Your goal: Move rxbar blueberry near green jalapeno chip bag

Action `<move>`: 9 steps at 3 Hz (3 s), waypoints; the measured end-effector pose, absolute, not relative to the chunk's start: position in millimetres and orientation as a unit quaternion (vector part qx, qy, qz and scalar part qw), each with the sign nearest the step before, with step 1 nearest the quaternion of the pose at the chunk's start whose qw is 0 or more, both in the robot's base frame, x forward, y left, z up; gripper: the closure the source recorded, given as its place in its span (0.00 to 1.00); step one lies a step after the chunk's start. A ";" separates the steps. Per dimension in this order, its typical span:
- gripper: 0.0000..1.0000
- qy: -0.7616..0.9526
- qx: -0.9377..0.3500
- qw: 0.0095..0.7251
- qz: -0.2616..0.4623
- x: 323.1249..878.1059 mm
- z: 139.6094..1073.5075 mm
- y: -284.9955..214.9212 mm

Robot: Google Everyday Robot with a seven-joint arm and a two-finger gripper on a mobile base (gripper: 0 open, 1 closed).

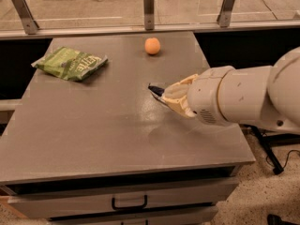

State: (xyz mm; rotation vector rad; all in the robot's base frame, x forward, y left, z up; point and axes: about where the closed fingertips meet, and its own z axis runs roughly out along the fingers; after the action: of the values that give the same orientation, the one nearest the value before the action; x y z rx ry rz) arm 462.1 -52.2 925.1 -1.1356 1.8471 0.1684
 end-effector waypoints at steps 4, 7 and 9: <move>1.00 0.660 -0.548 0.503 0.106 514.4 922.7 64.5; 1.00 0.639 -0.547 0.522 0.140 573.4 881.1 110.9; 0.59 0.624 -0.566 0.514 0.160 611.5 868.7 146.9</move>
Offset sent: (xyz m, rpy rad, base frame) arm 0.0436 0.0996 0.0128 0.0098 -0.1199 0.2274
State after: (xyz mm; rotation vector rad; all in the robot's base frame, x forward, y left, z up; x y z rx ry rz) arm 611.5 146.9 868.7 -1.3600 1.5001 0.3855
